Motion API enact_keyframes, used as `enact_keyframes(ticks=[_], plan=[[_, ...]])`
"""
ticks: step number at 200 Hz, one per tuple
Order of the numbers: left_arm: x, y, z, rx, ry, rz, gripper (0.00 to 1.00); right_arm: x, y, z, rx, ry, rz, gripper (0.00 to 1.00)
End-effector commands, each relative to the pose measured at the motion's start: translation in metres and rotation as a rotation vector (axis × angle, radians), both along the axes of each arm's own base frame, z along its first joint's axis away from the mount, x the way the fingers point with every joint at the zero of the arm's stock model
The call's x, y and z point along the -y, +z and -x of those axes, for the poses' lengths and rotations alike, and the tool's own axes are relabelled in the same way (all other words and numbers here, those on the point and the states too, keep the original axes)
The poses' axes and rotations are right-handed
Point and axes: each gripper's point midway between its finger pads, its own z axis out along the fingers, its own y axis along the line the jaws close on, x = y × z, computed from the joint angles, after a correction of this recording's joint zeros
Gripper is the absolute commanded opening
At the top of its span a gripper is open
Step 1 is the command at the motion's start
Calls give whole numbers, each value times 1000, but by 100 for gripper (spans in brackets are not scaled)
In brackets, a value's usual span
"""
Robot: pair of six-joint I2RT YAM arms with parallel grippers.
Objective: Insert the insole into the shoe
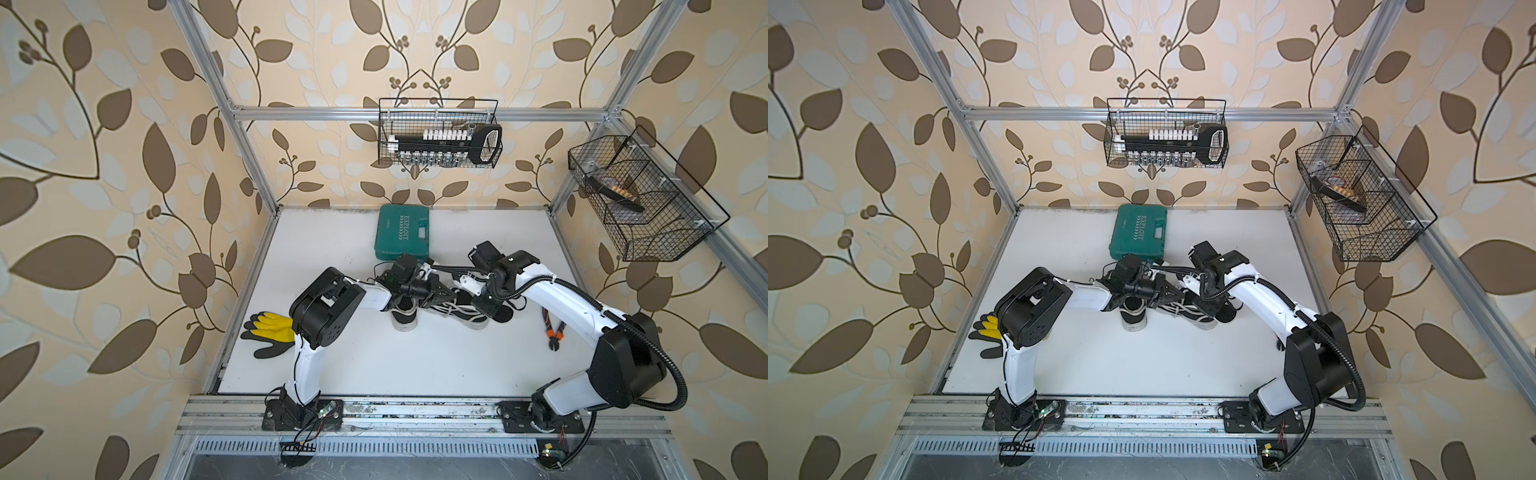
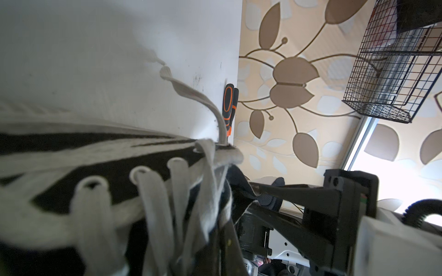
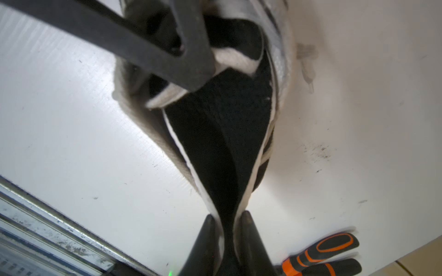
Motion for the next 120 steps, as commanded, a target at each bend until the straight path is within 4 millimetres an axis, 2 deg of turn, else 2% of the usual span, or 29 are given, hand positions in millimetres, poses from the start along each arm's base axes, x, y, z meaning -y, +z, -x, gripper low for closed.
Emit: enact_keyframes(ticks=[1, 10, 44, 76, 120], plan=[[9, 41, 1, 84, -40, 76, 0, -12, 10, -1, 2, 49, -50, 4], [10, 42, 0, 83, -40, 82, 0, -13, 9, 0, -2, 53, -47, 0], [10, 44, -1, 84, -36, 91, 0, -15, 11, -5, 28, 69, -38, 0], [10, 43, 0, 81, -33, 92, 0, -34, 14, -19, 70, 98, -103, 0], [9, 40, -1, 76, -25, 92, 0, -42, 8, -23, 54, 127, -128, 0]])
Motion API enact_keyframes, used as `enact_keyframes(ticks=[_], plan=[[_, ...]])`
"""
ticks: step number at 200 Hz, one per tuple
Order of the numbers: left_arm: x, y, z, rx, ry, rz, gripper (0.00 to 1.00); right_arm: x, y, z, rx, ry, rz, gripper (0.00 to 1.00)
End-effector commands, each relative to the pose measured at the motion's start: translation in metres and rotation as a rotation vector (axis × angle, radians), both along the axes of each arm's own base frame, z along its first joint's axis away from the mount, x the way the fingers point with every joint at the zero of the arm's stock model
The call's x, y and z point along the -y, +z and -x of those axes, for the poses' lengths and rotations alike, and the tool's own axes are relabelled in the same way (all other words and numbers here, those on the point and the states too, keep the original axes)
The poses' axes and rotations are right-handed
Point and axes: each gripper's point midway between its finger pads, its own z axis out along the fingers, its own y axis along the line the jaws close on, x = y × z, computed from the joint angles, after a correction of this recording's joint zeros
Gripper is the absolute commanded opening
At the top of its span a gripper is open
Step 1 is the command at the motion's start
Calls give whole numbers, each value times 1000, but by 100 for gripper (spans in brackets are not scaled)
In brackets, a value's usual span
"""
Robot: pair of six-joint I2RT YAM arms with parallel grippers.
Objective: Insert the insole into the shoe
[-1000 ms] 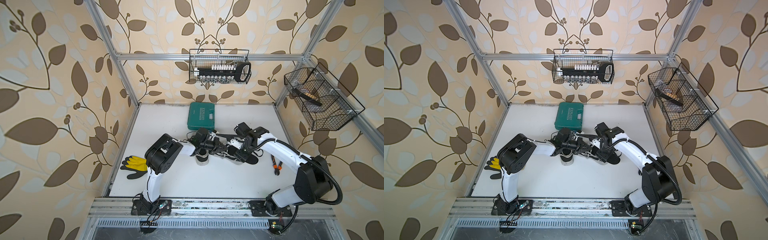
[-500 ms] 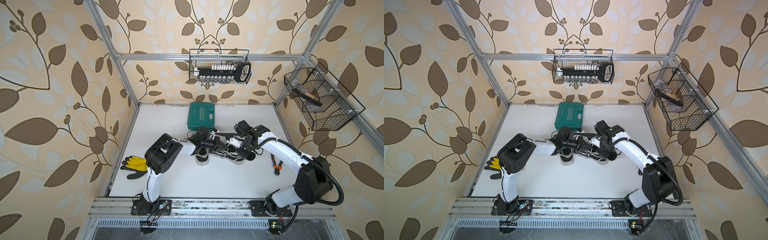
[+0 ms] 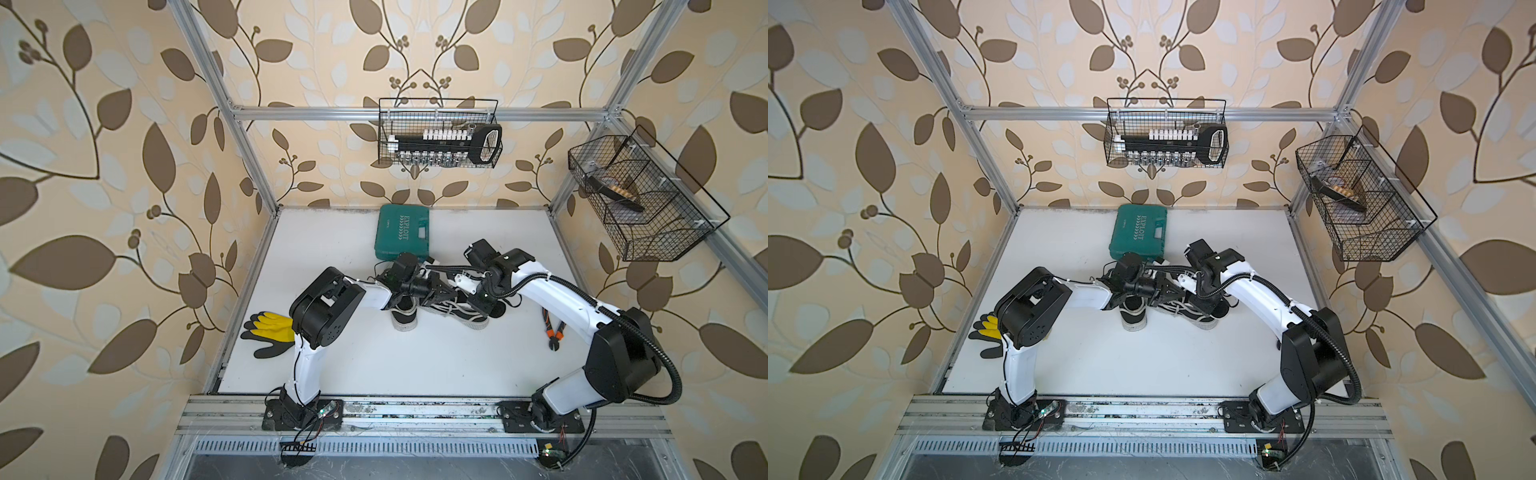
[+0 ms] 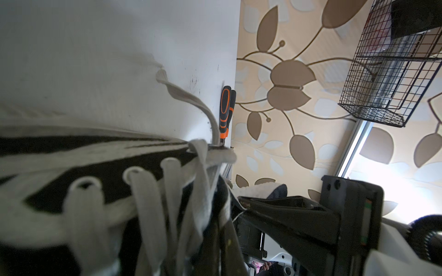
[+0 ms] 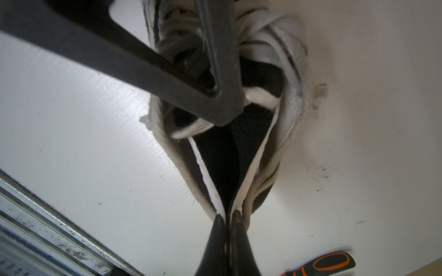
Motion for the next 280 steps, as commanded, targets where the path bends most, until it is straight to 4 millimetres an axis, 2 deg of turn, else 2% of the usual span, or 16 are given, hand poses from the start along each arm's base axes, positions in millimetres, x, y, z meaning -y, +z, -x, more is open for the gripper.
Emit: enact_keyframes(ticks=[1, 33, 56, 91, 135, 149, 168, 183, 203, 219, 230, 254, 280], plan=[[8, 37, 1, 91, -32, 87, 0, -27, 10, -15, 49, 67, -104, 0], [8, 36, 3, 87, -34, 89, 0, -38, 0, -23, 18, 53, -138, 0], [7, 36, 3, 86, -33, 87, 0, -39, 2, -21, 44, 78, -152, 0], [7, 33, 6, 77, -39, 84, 0, -55, 1, -40, 76, 90, -215, 0], [4, 29, 8, 71, -38, 74, 0, -52, -10, -38, 79, 95, -220, 0], [4, 28, 8, 71, -37, 71, 0, -50, -6, -38, 74, 73, -213, 13], [4, 28, 7, 76, -35, 62, 0, -41, 1, -31, 72, 56, -184, 40], [4, 28, 6, 82, -37, 56, 0, -32, 9, -24, 80, 40, -171, 55], [4, 28, 5, 84, -39, 51, 0, -19, 19, -16, 95, 13, -160, 69], [5, 27, 6, 82, -40, 50, 0, -8, 24, -7, 97, -1, -144, 89], [5, 28, 6, 83, -42, 51, 0, -2, 25, -1, 98, -7, -132, 98], [4, 27, 6, 84, -42, 50, 0, 13, 16, 12, 48, -17, -87, 99], [4, 28, 7, 85, -45, 49, 0, 18, 0, 18, 3, -29, -66, 99]])
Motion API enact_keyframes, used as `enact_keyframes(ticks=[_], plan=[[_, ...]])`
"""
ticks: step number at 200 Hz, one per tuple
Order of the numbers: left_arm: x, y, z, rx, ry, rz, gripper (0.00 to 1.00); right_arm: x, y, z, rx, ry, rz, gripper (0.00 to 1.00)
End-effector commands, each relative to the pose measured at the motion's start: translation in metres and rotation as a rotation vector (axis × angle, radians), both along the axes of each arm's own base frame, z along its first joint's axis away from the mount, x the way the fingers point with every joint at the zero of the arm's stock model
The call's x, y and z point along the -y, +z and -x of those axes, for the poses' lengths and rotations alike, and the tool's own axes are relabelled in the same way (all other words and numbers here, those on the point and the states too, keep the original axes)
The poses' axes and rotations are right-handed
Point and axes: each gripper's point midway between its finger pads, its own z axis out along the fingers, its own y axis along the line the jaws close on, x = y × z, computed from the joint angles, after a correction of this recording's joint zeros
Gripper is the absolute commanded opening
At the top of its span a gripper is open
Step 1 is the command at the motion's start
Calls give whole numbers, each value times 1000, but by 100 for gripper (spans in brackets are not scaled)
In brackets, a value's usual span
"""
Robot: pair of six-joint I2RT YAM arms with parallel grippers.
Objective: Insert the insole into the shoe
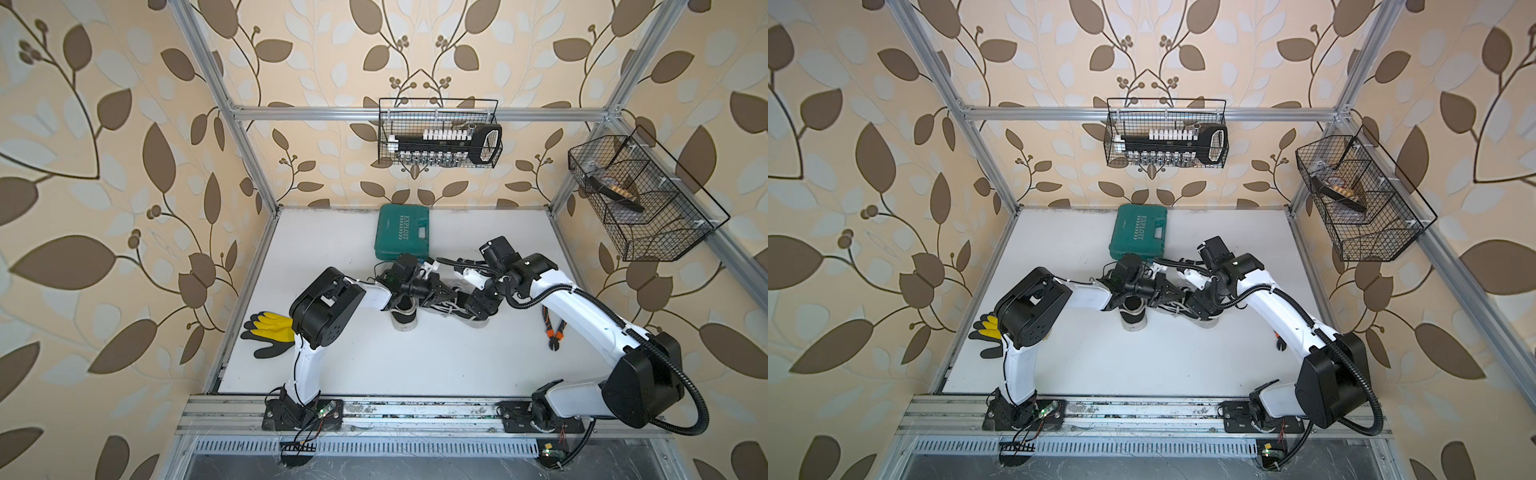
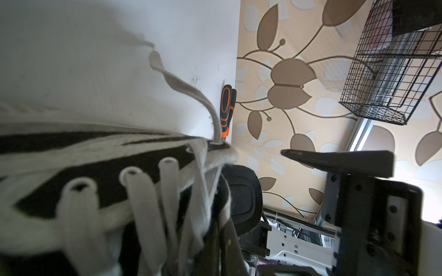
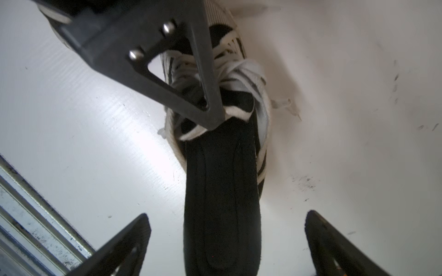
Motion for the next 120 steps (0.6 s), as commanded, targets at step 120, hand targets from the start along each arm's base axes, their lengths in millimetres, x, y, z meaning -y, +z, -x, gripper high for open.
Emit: enact_keyframes(ticks=[120], plan=[[5, 32, 4, 85, -46, 45, 0, 10, -28, 22, -244, -42, 56, 78]])
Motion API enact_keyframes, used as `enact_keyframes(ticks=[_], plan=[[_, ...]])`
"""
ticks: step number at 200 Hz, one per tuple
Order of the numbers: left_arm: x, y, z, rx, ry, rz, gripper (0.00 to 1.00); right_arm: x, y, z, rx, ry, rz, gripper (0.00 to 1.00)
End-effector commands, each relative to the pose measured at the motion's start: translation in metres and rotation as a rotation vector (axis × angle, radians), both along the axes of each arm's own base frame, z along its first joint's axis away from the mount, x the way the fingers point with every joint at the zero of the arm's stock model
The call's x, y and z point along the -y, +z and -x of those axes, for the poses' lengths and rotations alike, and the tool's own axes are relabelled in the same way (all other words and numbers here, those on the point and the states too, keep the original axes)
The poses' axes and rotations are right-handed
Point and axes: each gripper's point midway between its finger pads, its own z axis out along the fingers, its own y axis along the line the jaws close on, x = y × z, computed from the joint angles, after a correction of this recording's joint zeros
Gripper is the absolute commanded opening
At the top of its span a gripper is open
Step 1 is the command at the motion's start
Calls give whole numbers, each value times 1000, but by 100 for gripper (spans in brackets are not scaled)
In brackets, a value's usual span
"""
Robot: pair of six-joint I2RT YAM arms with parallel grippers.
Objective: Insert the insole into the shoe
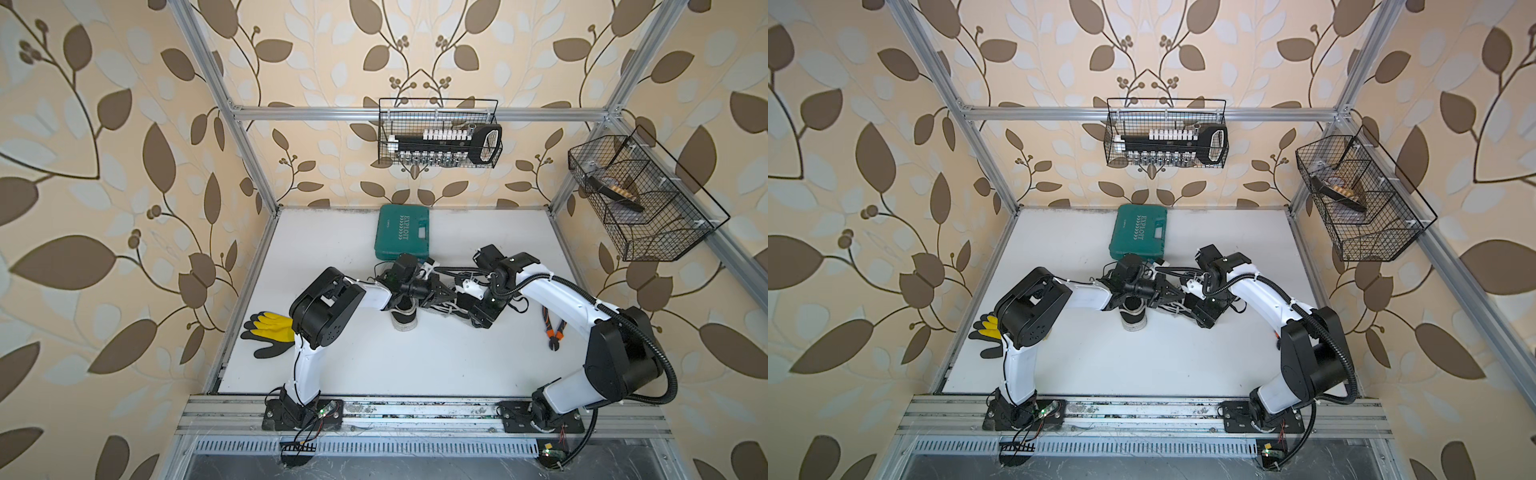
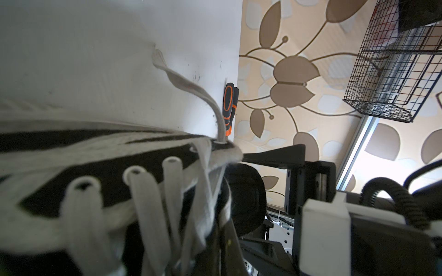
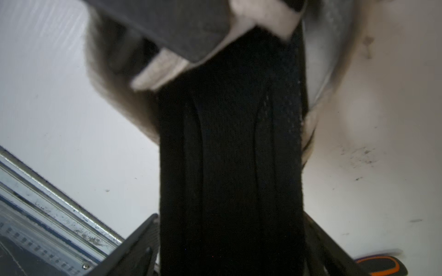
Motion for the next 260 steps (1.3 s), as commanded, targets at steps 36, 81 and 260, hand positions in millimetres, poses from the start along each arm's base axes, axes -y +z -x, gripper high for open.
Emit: enact_keyframes(ticks=[36, 81, 260], plan=[[6, 34, 3, 78, -35, 54, 0, -5, 22, 3, 2, -11, -34, 62], [6, 36, 3, 81, -34, 54, 0, -5, 23, -2, 39, 11, -15, 34], [13, 37, -3, 64, -36, 113, 0, -33, 20, -42, 274, 255, -45, 0]])
